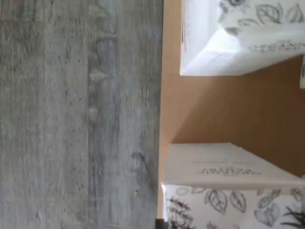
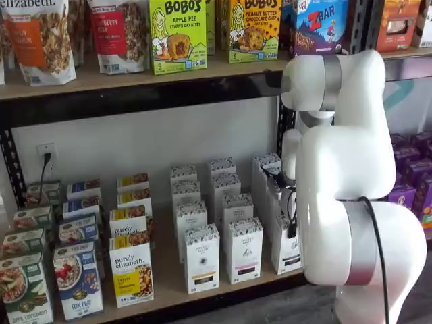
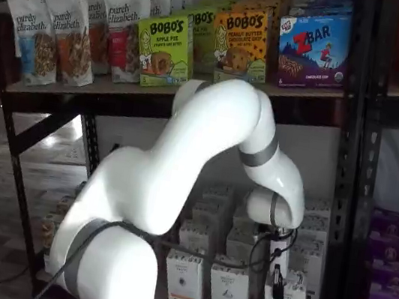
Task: Pick up the white box with a green strip in the middle, on the bottom shelf, the sixth box from the left
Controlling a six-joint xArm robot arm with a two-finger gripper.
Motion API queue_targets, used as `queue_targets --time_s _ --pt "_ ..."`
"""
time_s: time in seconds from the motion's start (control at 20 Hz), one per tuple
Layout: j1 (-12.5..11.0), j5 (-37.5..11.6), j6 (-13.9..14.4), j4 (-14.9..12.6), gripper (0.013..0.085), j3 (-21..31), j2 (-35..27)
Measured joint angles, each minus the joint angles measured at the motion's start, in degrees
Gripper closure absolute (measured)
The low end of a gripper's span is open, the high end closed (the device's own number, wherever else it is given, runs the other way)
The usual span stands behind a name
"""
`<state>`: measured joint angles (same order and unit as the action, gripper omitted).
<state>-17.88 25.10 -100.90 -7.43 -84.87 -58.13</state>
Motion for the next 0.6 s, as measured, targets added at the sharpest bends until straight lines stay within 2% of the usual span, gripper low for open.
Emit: queue_targets --time_s 0.2,0.35,0.6 --pt "0.1 -1.5 0.2 0.0 0.049 4.2 2.6" --pt "0.2 -3.1 -0.1 0.5 0.049 8.7 5.4" --pt "0.1 -5.8 0.6 -0.2 0.049 16.5 10.8"
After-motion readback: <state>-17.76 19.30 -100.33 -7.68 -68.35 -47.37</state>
